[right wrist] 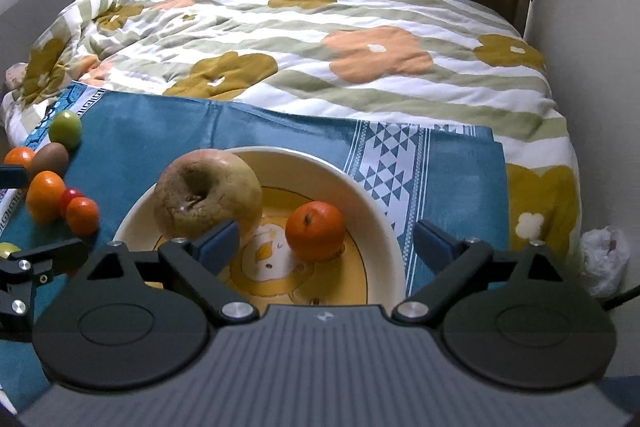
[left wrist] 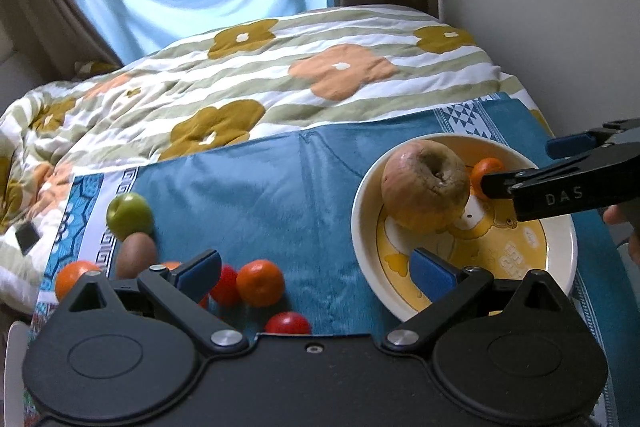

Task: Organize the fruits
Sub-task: 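Grasp the green apple with the left tool while the right tool moves toward a red tomato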

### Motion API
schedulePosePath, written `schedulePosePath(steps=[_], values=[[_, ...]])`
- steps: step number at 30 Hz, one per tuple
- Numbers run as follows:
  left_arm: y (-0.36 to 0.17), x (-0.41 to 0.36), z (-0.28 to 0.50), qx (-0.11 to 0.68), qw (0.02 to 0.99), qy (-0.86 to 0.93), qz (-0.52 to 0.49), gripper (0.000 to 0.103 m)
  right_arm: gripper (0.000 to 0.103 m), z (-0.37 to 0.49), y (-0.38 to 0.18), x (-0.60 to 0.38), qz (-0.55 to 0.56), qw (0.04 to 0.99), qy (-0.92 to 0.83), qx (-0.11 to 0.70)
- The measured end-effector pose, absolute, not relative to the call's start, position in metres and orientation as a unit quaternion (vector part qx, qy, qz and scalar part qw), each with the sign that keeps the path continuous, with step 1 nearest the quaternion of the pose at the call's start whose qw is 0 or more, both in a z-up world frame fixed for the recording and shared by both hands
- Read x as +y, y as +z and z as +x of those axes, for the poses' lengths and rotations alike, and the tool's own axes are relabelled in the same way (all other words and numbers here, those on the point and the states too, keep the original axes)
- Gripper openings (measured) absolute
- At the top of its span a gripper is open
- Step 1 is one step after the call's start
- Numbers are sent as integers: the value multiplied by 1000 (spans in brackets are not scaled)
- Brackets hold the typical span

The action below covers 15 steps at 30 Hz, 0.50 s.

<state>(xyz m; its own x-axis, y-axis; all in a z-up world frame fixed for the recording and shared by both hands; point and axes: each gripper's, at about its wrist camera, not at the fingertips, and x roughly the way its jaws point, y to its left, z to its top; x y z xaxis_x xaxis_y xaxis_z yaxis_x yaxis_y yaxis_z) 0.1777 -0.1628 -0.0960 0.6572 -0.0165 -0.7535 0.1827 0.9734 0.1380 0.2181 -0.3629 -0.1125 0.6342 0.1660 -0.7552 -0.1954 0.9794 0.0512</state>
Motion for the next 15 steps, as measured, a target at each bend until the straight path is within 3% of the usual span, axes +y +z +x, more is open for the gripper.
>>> schedulePosePath(steps=[15], values=[[-57,-128,125,382,922,-10,61,102,103,176,-73,-362,-24,917,95,387]])
